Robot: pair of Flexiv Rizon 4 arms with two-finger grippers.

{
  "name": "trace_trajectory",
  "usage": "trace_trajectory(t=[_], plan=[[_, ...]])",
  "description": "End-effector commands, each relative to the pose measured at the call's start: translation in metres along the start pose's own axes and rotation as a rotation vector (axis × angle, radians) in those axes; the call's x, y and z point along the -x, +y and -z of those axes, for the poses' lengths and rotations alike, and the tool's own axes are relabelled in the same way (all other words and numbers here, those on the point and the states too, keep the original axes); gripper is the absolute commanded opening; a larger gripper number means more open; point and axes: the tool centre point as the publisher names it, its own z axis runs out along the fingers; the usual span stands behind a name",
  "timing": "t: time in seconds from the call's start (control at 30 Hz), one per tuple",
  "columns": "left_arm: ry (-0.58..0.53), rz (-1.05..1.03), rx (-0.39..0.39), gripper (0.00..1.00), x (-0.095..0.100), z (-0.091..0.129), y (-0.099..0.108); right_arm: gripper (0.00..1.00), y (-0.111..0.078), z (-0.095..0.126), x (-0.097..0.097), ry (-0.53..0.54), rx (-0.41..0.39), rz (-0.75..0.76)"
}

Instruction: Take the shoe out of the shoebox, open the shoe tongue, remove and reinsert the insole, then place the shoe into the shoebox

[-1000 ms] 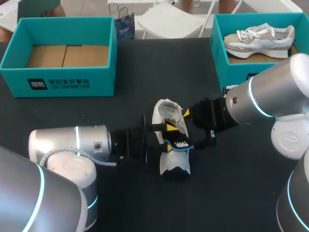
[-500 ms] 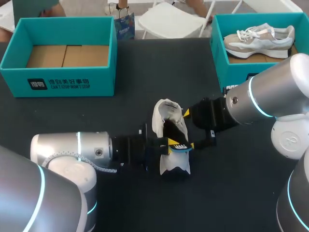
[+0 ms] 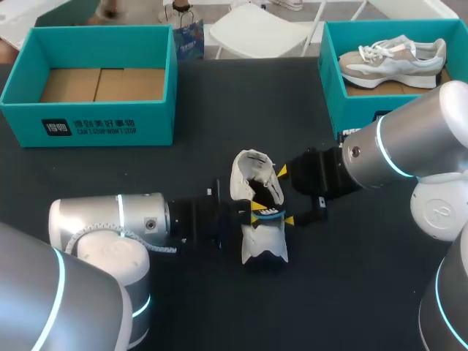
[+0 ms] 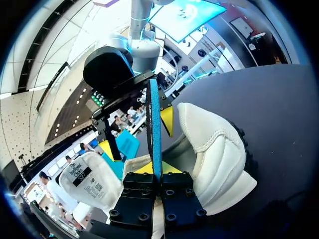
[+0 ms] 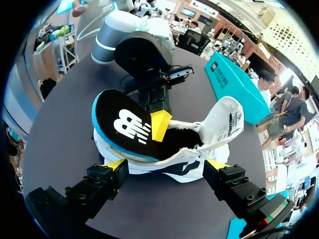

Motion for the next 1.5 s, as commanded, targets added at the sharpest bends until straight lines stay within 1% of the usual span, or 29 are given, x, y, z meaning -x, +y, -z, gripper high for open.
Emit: trace_trajectory(t=[0.03,0.1,0.13,0.17,0.2,0.23,0.27,0.37,0.53,0.6,0.63,0.67,0.7,0.73,0.77,1.0,1.17,1.3,1.5], plan=[[-0.01,-0.002,0.001,0.0,-0.001,0.005,0.001,1.0,0.0,0.0,-0.001,-0.002,0.001,0.001],[-0.009,-0.006,-0.005,0.0,-0.002,0.006,-0.006,1.0,0.0,0.0,-0.001,-0.002,0.001,0.001],[-0.008,-0.011,-0.008,0.11,-0.002,0.006,-0.008,1.0,0.0,0.0,-0.001,-0.002,0.001,0.001],[-0.009,-0.019,-0.012,0.29,-0.002,0.006,-0.011,1.0,0.0,0.0,-0.001,-0.002,0.001,0.001],[-0.01,-0.023,-0.016,0.33,-0.001,0.006,-0.015,1.0,0.0,0.0,-0.001,-0.002,0.001,0.001],[-0.011,-0.025,-0.018,0.33,-0.001,0.006,-0.016,1.0,0.0,0.0,-0.001,-0.002,0.001,0.001],[-0.016,-0.034,-0.025,0.35,0.0,0.006,-0.022,1.0,0.0,0.0,-0.001,-0.002,0.001,0.001],[-0.025,-0.05,-0.04,0.36,0.005,0.007,-0.03,1.0,0.0,0.0,-0.001,-0.002,0.001,0.001],[-0.028,-0.061,-0.061,0.31,0.007,0.006,-0.04,1.0,0.0,0.0,-0.001,-0.002,0.001,0.001],[-0.027,-0.059,-0.069,0.26,0.006,0.006,-0.042,1.0,0.0,0.0,-0.001,-0.002,0.001,0.001],[-0.027,-0.059,-0.069,0.25,0.005,0.006,-0.043,1.0,0.0,0.0,-0.001,-0.002,0.001,0.001],[-0.025,-0.055,-0.074,0.18,0.004,0.005,-0.043,1.0,0.0,0.0,-0.001,-0.002,0.001,0.001],[-0.022,-0.05,-0.077,0.15,0.002,0.005,-0.043,1.0,0.0,0.0,-0.001,-0.002,0.001,0.001],[-0.015,-0.044,-0.078,0.04,0.0,0.004,-0.042,1.0,0.0,0.0,-0.001,-0.002,0.001,0.001],[-0.007,-0.037,-0.082,0.0,-0.001,0.003,-0.041,1.0,0.0,0.0,-0.001,-0.002,0.001,0.001],[0.039,0.015,-0.106,0.0,-0.014,-0.005,-0.034,1.0,0.0,0.0,-0.001,-0.002,0.001,0.001],[0.071,0.03,-0.077,0.0,-0.018,-0.007,-0.022,1.0,0.0,0.0,-0.001,-0.002,0.001,0.001],[0.074,0.029,-0.048,0.0,-0.017,-0.005,-0.012,1.0,0.0,0.0,-0.001,-0.002,0.001,0.001],[0.064,0.026,-0.019,0.0,-0.013,0.002,-0.007,1.0,0.0,0.0,-0.001,-0.002,0.001,0.001]])
